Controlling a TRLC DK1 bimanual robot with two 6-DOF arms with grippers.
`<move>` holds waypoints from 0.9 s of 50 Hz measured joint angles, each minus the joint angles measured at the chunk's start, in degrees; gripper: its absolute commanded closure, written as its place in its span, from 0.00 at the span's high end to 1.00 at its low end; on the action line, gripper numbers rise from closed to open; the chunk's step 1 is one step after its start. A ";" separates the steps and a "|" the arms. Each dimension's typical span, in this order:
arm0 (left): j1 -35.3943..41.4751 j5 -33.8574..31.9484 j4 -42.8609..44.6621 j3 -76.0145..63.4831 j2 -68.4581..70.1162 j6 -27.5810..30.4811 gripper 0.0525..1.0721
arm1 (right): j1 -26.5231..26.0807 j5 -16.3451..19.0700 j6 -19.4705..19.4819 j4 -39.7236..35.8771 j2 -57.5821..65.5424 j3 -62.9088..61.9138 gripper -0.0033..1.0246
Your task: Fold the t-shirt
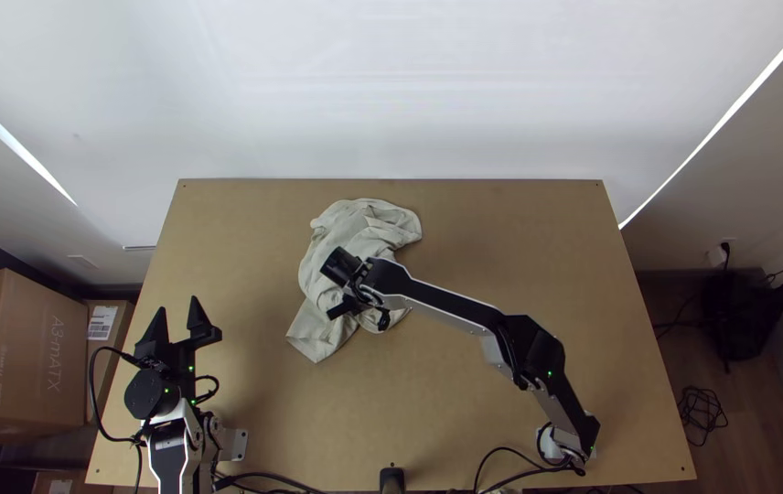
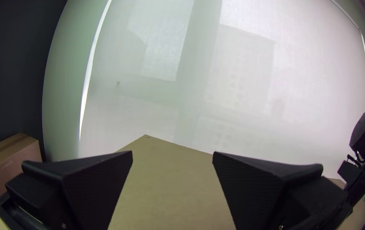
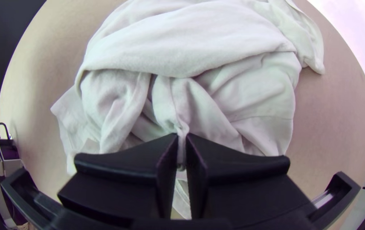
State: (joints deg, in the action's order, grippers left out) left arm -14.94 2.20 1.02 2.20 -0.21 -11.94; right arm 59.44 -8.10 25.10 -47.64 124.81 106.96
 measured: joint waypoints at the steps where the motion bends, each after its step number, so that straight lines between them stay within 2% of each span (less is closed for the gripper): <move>1: 0.00 0.02 0.00 0.00 0.00 0.00 0.95 | -0.20 -0.09 0.00 0.00 -0.11 -0.11 0.03; 12: 0.00 0.02 0.00 0.00 0.00 0.00 0.95 | -4.92 -0.13 0.00 0.11 -6.73 -5.27 0.03; 45: 0.00 0.00 0.00 0.00 0.00 0.00 0.95 | -31.12 -0.52 -0.07 0.83 -35.36 -25.42 0.03</move>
State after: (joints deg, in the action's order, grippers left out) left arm -14.94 2.20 1.02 2.20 -0.21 -11.94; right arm 28.32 -8.62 25.04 -46.81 89.45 81.54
